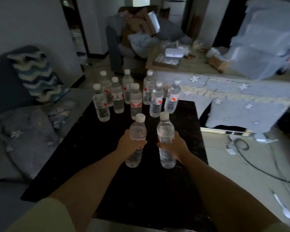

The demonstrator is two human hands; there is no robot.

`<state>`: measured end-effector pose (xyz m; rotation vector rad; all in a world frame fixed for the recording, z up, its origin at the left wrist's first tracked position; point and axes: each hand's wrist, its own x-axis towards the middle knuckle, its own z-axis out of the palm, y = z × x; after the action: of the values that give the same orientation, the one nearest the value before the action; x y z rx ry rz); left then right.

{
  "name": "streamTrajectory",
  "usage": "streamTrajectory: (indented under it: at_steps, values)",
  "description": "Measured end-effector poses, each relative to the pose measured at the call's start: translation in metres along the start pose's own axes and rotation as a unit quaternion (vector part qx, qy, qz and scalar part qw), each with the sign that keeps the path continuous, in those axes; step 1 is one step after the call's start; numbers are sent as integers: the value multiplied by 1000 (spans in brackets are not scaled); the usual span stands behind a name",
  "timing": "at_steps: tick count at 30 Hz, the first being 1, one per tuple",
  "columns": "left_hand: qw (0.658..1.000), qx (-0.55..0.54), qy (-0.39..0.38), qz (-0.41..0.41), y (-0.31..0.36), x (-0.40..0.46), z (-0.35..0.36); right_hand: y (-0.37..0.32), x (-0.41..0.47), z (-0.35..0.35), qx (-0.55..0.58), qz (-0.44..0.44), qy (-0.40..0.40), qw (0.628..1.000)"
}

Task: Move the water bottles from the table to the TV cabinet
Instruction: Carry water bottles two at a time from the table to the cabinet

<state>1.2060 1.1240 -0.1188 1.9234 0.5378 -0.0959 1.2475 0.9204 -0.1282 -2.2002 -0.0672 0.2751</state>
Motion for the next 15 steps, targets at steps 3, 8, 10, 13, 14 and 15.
streamTrajectory:
  at_steps: [3,8,10,13,14,15]
  values:
    - [998,6,-53,46,17,-2,16,15,-21,-27,-17,37,52,998]
    - [984,35,-140,106,47,-7,52,37,-59,-68,-37,115,138,983]
    - [972,53,-190,129,57,-13,69,42,-79,-82,-37,143,182,972]
    - [952,81,-250,156,69,-26,95,51,-112,-97,-35,188,230,954]
    - [947,83,-263,167,72,-30,103,53,-122,-100,-32,201,240,949]
    - [939,82,-281,180,76,-35,112,55,-134,-105,-29,212,255,943]
